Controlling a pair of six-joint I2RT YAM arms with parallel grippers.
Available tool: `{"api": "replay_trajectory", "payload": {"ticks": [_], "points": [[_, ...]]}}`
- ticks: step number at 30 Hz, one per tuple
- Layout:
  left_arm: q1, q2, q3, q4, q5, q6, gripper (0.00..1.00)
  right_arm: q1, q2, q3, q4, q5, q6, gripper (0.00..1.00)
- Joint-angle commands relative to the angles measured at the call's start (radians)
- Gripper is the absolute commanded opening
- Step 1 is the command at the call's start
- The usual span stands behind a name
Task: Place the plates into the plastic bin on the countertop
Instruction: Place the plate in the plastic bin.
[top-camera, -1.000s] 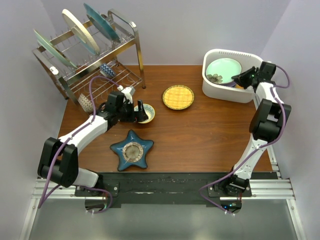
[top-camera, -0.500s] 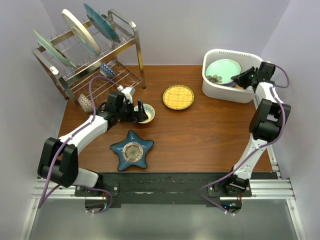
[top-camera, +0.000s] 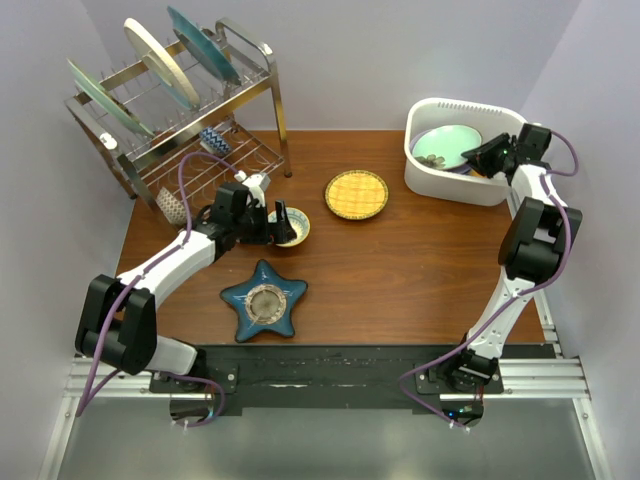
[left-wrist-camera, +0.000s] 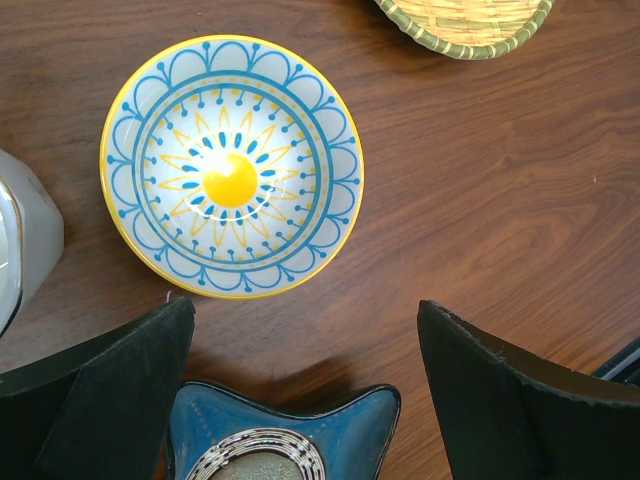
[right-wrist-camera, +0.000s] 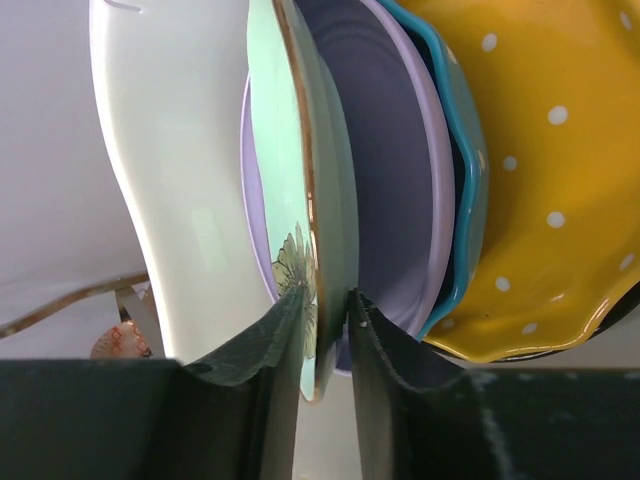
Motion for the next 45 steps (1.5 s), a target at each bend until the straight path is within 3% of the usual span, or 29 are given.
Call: {"api": "replay_trajectory", "payload": {"ticks": [1,9,20,24,30,39,45], "points": [[0.000,-0.004,0.019,0.013,0.007,0.021,0.98,0.004,-0.002,0.052,0.060,-0.049,0.001,0.33],[0.000,-0.005,0.017,0.013,0.008,0.021,0.98,0.004,-0.005,0.060,0.028,-0.041,-0.015,0.46],[0.000,-0.012,0.009,0.016,0.015,0.022,0.98,0.030,0.073,0.207,-0.164,-0.015,-0.126,0.48],[0.000,-0.015,0.008,0.015,0.013,0.025,0.98,0.053,0.113,0.310,-0.319,0.074,-0.219,0.52],[0.000,-0.016,0.009,0.018,0.015,0.026,0.98,0.070,0.157,0.373,-0.409,0.115,-0.272,0.53],[0.000,-0.016,0.009,0.018,0.018,0.030,0.98,0.149,0.202,0.520,-0.590,0.363,-0.429,0.54],[0.000,-0.019,0.008,0.015,0.015,0.035,0.98,0.191,0.246,0.603,-0.672,0.446,-0.484,0.55]]}}
